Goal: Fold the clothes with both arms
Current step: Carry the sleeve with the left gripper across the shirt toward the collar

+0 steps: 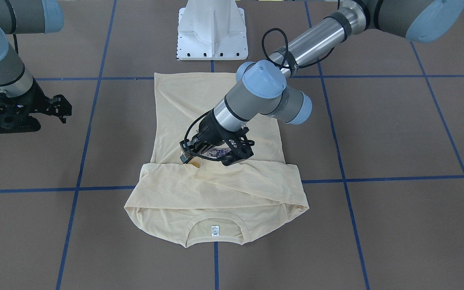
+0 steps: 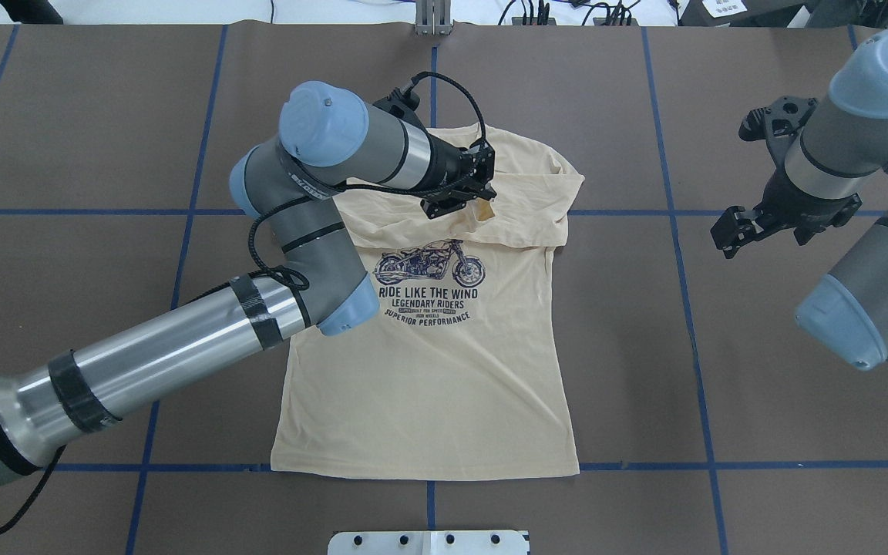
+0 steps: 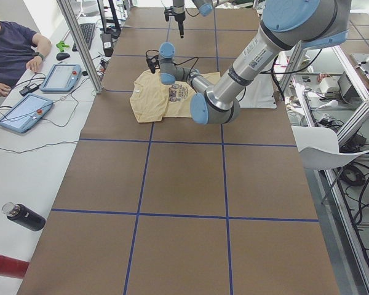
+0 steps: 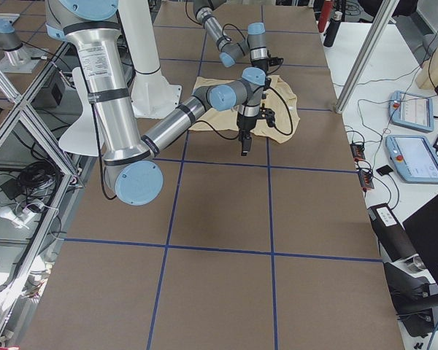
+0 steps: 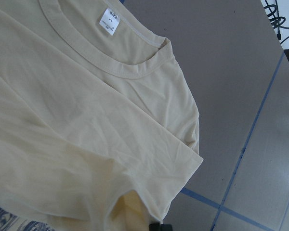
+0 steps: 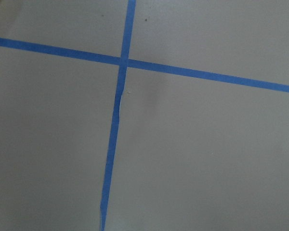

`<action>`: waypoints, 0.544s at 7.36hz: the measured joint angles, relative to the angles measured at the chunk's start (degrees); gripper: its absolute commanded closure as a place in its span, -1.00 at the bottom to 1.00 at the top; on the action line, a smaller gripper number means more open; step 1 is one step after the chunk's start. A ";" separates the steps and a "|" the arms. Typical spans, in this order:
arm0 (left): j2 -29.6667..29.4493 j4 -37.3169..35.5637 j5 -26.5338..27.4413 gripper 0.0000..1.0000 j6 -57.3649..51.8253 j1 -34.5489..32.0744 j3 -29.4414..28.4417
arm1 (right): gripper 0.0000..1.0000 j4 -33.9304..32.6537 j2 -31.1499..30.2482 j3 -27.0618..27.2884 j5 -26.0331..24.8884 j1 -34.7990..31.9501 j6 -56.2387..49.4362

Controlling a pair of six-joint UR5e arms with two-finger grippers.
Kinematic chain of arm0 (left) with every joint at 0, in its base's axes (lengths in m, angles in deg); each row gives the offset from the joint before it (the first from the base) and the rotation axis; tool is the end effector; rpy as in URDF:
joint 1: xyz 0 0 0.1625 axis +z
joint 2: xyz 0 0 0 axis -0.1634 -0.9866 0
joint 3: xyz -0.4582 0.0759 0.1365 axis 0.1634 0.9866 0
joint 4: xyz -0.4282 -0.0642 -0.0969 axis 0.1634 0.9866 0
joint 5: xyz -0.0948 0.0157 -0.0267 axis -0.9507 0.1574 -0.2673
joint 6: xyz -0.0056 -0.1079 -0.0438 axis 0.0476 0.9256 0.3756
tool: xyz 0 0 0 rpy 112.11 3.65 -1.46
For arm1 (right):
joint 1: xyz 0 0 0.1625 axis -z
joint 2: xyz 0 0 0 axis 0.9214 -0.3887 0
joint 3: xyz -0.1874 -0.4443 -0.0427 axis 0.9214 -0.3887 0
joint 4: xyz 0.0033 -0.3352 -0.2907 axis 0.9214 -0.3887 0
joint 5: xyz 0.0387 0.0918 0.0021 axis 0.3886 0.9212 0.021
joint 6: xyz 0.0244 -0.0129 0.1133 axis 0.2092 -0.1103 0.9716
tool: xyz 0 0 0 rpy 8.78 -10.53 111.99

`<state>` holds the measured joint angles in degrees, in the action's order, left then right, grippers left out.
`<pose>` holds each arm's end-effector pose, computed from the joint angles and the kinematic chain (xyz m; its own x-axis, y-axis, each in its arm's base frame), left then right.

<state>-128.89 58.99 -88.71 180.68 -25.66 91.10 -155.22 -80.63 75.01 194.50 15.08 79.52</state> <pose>0.6805 -0.5879 0.1610 0.0013 -0.4150 -0.9098 0.2518 0.8807 -0.4013 -0.2976 -0.5090 0.4339 0.8178 -0.1254 0.5617 0.1306 0.9909 0.0311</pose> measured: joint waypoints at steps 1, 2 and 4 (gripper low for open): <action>-1.28 1.39 1.76 -1.00 -0.19 1.74 -1.49 | -1.00 0.00 0.24 -0.23 0.00 0.01 0.01; -2.39 2.89 4.91 -1.00 -0.58 4.22 -2.09 | -1.00 0.00 0.43 -0.36 0.02 0.02 0.01; -3.02 4.95 11.66 -1.00 -2.84 8.00 -2.22 | -1.00 0.00 0.84 -0.45 0.10 0.02 0.07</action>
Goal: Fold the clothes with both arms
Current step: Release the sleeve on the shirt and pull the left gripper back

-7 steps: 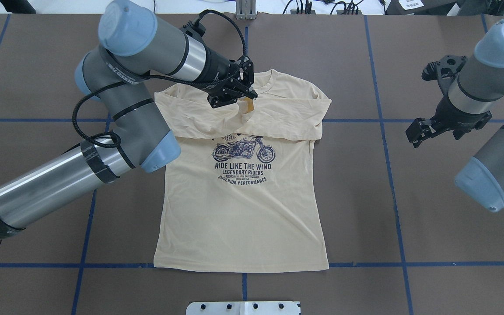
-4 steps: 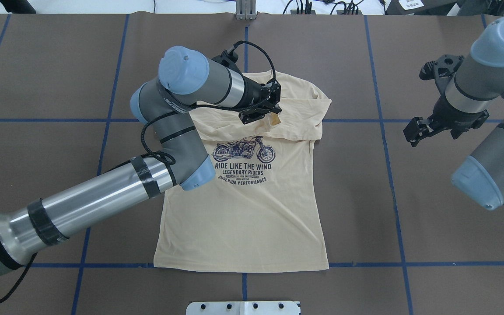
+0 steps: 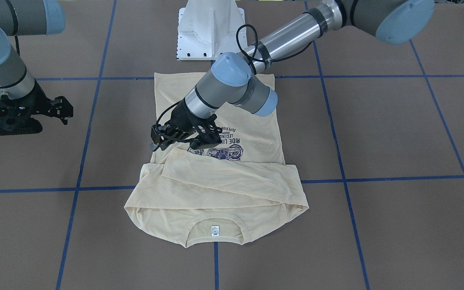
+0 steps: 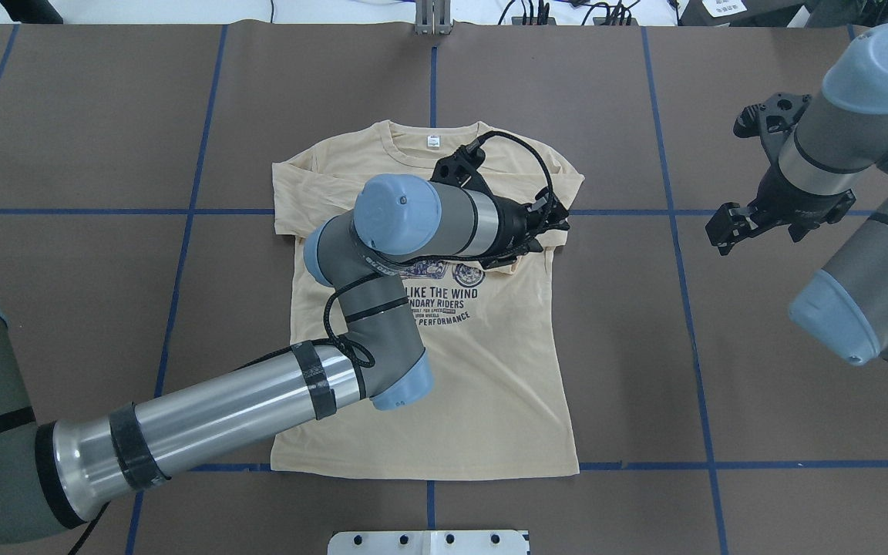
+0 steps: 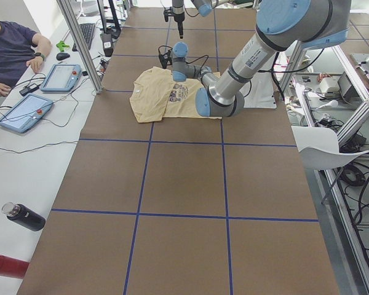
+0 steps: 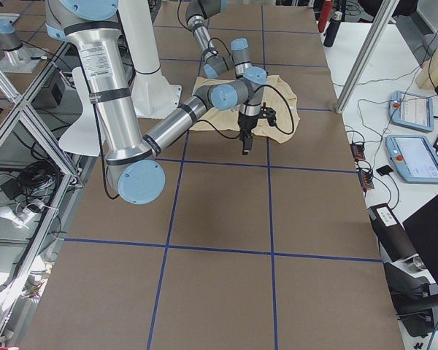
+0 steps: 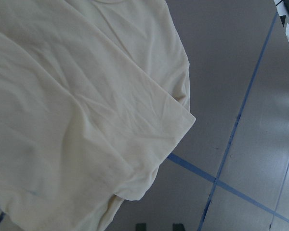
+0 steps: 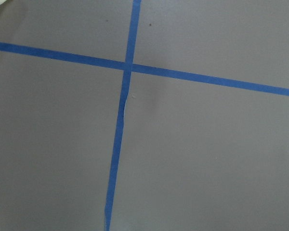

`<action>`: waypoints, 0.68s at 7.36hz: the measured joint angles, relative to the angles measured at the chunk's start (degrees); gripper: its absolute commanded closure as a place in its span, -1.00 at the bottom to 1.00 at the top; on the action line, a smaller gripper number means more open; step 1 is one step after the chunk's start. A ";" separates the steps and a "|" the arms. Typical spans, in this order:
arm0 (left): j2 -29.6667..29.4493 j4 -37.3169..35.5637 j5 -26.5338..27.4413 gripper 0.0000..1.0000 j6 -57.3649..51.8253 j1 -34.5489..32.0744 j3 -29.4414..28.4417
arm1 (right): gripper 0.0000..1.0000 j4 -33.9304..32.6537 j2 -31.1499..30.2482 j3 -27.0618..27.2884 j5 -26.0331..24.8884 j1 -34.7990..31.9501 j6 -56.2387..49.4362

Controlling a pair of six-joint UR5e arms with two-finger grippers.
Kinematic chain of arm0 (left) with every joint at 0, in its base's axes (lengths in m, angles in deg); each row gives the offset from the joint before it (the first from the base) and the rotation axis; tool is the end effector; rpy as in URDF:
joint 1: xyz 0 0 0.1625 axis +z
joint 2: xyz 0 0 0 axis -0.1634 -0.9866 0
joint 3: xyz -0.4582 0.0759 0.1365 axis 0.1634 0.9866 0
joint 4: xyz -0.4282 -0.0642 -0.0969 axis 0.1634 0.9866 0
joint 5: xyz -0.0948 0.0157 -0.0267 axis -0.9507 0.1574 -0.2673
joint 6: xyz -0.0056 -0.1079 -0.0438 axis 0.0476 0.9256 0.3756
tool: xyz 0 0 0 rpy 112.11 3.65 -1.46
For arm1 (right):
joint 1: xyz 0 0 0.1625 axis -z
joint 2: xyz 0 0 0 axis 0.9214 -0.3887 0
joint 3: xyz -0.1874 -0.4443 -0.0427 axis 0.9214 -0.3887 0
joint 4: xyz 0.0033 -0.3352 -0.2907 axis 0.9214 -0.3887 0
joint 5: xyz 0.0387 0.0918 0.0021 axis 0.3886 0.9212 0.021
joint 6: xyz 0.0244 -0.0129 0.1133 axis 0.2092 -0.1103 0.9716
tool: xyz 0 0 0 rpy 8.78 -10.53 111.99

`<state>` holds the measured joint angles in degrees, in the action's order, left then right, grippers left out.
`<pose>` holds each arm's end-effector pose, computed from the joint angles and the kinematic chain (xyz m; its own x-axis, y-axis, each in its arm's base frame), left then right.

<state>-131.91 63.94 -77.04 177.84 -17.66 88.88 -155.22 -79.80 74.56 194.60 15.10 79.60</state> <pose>0.7529 -0.5116 0.1230 -0.0821 -0.3099 -0.9472 0.2824 0.9043 -0.3203 -0.3013 -0.5130 0.4289 0.8148 -0.1272 0.5656 0.1303 0.9909 0.0352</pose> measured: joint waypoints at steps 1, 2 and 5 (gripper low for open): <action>0.40 0.30 1.17 -1.00 -2.05 0.33 0.21 | -1.00 0.02 0.12 -0.02 0.21 0.00 0.02; 1.23 0.29 1.37 -1.00 -3.22 0.06 1.23 | -1.00 0.32 0.21 -0.02 0.81 0.00 0.04; 11.32 -3.56 -5.49 -1.00 -4.03 -2.78 14.78 | -1.00 5.99 -0.30 0.29 2.47 0.59 4.18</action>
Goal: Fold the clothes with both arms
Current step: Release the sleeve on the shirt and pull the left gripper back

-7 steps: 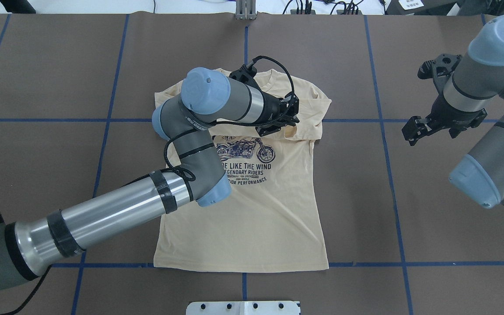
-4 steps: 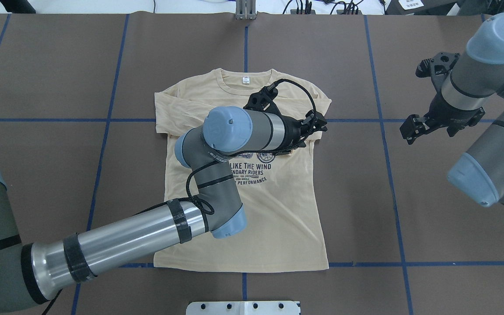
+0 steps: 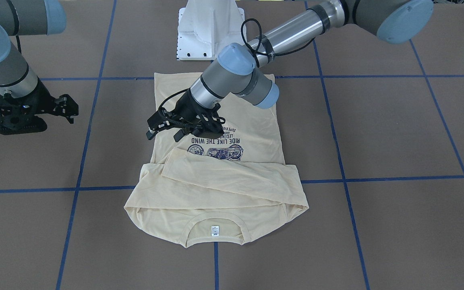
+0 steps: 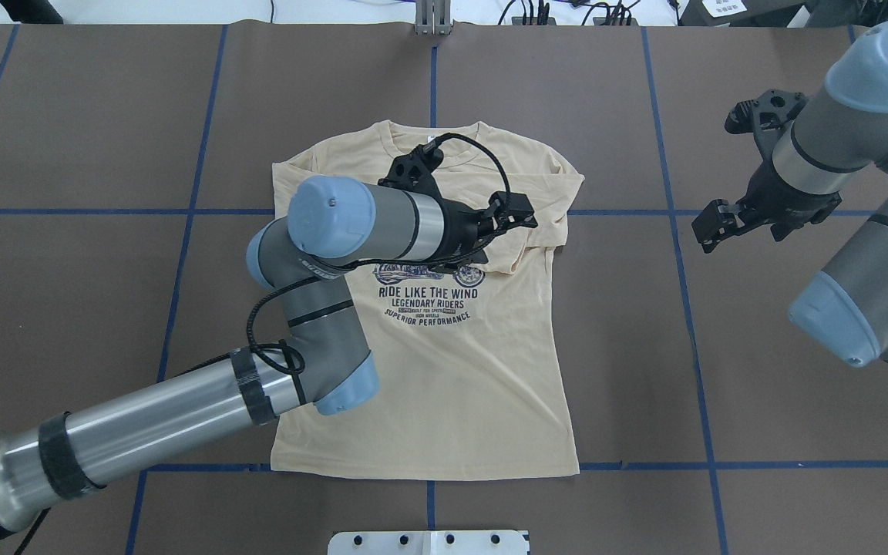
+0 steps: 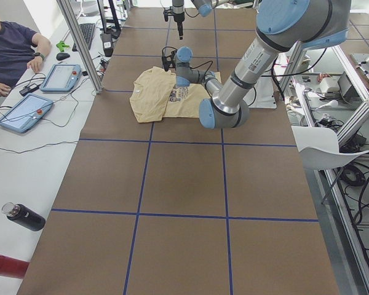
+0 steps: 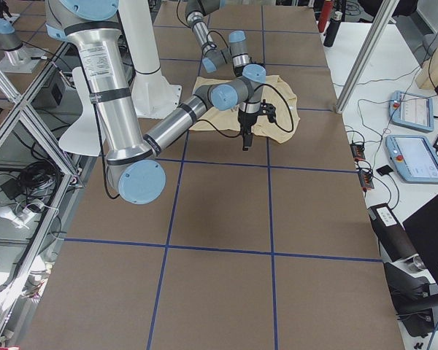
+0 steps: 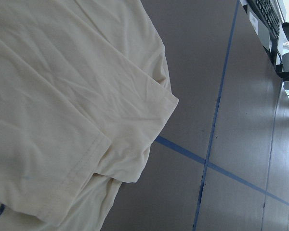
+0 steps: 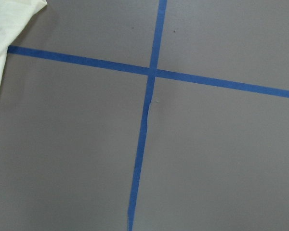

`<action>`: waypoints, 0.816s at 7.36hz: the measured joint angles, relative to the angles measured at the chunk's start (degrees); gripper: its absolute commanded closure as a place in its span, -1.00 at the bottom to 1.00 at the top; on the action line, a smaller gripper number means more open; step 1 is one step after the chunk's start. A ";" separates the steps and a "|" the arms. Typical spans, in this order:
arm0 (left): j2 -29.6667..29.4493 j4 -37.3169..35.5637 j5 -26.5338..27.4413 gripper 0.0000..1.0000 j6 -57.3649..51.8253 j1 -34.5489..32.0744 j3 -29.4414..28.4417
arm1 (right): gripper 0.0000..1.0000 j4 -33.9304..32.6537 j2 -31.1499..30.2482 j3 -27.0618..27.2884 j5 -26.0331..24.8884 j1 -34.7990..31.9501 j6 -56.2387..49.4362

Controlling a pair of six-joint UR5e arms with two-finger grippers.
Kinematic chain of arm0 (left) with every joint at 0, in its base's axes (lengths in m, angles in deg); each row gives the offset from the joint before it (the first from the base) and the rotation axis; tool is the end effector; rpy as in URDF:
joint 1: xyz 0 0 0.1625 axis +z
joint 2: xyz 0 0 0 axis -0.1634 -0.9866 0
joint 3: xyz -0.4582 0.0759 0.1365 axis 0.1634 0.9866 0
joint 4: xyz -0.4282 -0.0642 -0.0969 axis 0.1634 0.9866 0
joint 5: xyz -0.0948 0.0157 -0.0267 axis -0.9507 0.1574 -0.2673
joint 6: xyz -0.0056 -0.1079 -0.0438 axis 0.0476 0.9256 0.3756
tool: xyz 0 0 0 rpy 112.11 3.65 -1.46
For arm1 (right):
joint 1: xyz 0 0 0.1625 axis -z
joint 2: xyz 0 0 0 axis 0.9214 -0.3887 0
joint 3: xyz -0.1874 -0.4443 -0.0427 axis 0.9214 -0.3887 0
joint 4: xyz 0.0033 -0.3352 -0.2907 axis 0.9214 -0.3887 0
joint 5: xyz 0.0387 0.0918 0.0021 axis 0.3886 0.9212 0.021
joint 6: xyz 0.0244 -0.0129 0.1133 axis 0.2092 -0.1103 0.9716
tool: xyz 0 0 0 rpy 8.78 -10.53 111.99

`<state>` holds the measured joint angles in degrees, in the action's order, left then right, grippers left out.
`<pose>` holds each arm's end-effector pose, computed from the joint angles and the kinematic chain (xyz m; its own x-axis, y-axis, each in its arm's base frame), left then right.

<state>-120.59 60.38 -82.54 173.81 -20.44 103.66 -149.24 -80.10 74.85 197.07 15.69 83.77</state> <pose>0.6695 -0.5019 0.1767 -0.0494 -0.2502 -0.9669 0.2435 0.9359 -0.2546 -0.3113 -0.5088 0.4136 0.7622 -0.1113 0.6377 0.0957 0.9937 0.0591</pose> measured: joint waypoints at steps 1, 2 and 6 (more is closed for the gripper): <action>3.75 -3.13 -1.33 -1.00 -0.06 -0.79 5.64 | -1.00 3.43 -0.46 0.23 0.07 1.38 4.12; 6.46 -6.70 -1.87 -1.00 -0.18 -1.21 10.22 | -1.00 8.24 -1.70 0.60 0.10 3.77 9.29; 18.56 -19.39 -4.43 -1.00 -8.79 -2.01 27.31 | -1.00 30.12 -9.23 1.65 -6.67 20.83 33.56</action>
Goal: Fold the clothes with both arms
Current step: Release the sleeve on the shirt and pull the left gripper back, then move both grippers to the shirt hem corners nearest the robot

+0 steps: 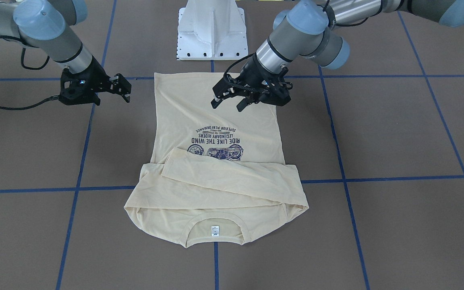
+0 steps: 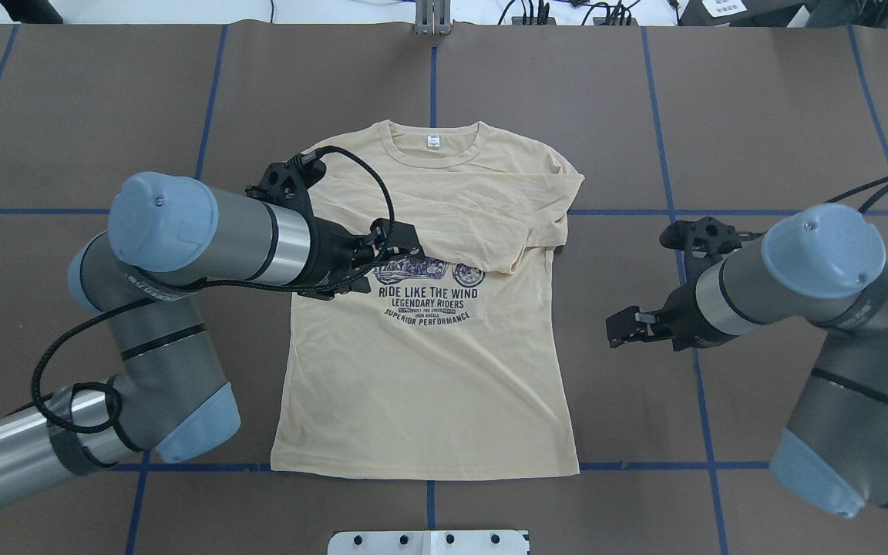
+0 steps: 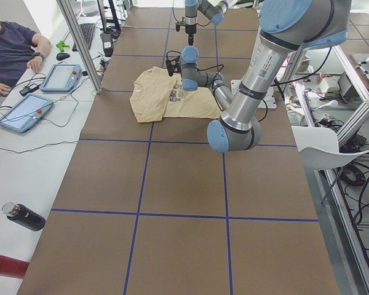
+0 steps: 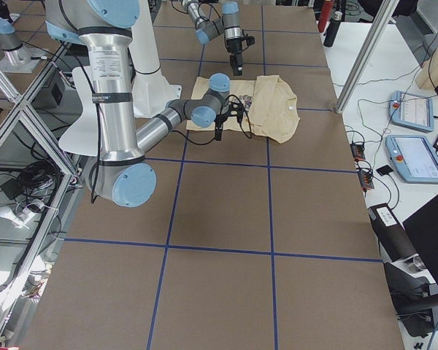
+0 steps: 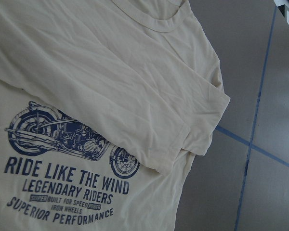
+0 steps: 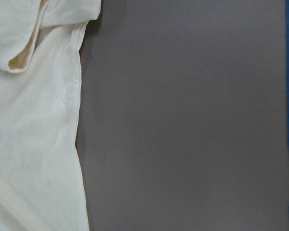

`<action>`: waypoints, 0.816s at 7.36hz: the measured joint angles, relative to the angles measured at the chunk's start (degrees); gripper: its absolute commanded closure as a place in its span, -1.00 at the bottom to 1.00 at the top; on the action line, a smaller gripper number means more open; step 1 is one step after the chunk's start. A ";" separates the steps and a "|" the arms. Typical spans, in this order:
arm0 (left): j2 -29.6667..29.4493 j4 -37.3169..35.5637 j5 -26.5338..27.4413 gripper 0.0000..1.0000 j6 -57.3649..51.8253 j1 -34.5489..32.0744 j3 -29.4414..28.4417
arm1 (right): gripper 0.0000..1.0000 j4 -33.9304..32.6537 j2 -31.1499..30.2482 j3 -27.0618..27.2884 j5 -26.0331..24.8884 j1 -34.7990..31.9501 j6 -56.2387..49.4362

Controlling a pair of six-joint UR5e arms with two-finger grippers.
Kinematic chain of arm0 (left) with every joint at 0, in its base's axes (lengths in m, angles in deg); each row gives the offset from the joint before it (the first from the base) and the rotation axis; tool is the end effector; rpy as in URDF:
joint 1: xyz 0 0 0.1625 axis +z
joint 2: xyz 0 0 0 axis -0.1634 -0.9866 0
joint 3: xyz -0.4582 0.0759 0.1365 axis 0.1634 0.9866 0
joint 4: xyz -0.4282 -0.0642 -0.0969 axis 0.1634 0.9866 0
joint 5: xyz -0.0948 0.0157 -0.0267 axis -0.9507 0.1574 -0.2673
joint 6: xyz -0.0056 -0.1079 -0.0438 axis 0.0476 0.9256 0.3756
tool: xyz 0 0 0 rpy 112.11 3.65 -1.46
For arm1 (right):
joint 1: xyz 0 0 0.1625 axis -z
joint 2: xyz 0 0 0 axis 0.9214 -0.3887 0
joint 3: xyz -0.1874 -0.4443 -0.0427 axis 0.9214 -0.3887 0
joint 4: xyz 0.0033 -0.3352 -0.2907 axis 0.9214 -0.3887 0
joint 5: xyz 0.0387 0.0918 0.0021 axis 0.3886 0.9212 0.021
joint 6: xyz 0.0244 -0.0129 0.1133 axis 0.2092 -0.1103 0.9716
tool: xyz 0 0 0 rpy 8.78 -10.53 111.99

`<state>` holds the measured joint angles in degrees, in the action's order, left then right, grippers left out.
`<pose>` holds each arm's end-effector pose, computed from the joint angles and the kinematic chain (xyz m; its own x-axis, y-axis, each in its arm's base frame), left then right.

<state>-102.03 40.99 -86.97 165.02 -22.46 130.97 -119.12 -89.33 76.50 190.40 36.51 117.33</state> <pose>0.5307 -0.4400 0.2417 0.1474 -0.2021 -0.9682 0.2288 0.9593 -0.1654 -0.4369 -0.3583 0.4231 0.5956 0.0397 0.8023 -0.0252 0.9992 -0.0307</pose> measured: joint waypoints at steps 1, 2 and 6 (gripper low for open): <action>2.91 -1.13 -0.19 -1.00 -1.69 -0.13 2.42 | -1.00 1.38 -0.43 0.42 -5.26 6.17 4.97; 5.45 -1.56 -0.26 -1.00 -2.47 -0.24 4.30 | -1.00 1.88 -0.41 0.74 -9.36 11.43 8.75; 10.16 -1.76 -0.30 -1.00 -2.82 -0.28 8.31 | -0.86 1.95 0.68 0.98 -15.47 21.32 17.16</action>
<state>-91.87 39.22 -87.27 162.20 -22.74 139.28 -117.17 -88.65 77.48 174.92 57.83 134.49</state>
